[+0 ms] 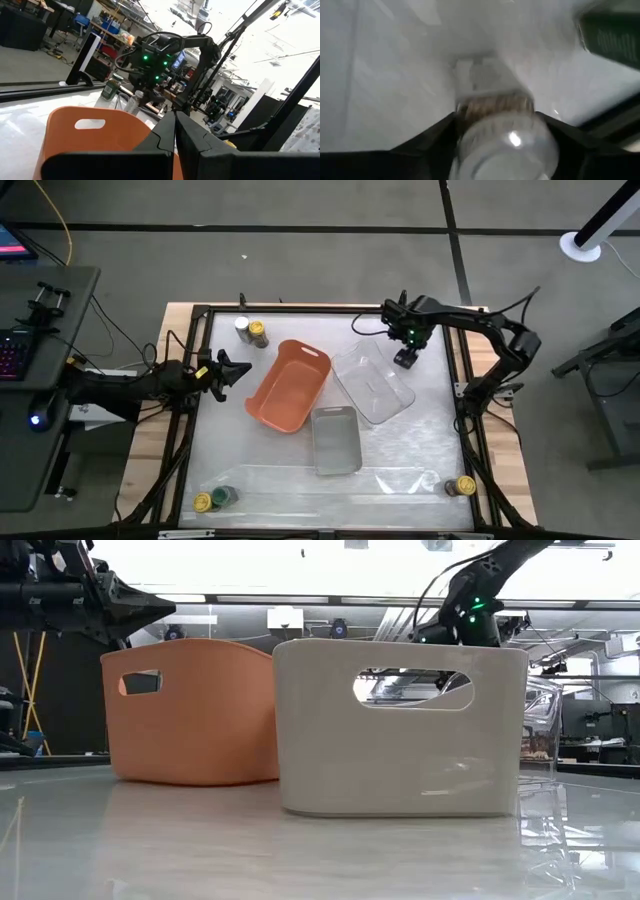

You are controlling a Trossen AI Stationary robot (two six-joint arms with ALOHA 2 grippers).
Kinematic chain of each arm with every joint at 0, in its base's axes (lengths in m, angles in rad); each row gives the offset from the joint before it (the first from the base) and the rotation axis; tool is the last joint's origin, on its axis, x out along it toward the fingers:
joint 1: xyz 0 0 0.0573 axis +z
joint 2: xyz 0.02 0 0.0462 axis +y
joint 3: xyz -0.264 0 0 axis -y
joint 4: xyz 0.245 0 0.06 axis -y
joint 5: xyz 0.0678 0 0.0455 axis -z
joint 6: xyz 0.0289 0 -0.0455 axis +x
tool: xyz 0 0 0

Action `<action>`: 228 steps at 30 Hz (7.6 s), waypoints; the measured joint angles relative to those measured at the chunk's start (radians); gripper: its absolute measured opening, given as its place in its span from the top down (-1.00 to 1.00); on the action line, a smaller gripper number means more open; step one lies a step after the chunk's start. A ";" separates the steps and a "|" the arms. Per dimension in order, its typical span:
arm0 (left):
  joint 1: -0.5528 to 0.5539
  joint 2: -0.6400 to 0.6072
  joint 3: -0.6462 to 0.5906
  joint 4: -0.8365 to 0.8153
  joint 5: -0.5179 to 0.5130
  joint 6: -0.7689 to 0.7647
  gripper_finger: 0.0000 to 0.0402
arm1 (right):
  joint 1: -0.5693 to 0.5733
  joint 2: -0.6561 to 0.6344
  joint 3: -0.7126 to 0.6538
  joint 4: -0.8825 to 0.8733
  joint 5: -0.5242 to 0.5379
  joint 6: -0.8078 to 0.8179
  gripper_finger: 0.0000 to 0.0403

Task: Sort spices by type
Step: Put the right white seasoning bottle into the transparent bin, then put the white seasoning bottle into the transparent bin

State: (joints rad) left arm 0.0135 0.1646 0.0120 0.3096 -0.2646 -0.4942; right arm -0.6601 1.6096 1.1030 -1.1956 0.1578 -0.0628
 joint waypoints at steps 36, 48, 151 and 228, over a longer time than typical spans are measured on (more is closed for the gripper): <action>0.000 0.000 0.000 0.000 0.000 0.000 1.00 | 0.427 -0.091 0.098 0.184 -0.125 -0.187 0.05; 0.000 0.000 0.000 0.000 0.000 0.000 1.00 | 0.399 0.211 0.370 0.011 -0.002 -0.561 0.05; 0.785 1.005 0.801 -0.868 0.019 -0.134 1.00 | 0.264 -0.197 0.743 -0.055 -0.162 0.130 1.00; 0.318 0.988 0.865 -1.260 -0.059 -0.295 1.00 | 0.264 -0.579 0.322 0.140 -0.063 0.316 1.00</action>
State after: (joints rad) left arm 0.3320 1.1523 0.8773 -0.9503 -0.3237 -0.7889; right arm -0.3965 1.0309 1.4246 -1.0557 0.0944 0.2535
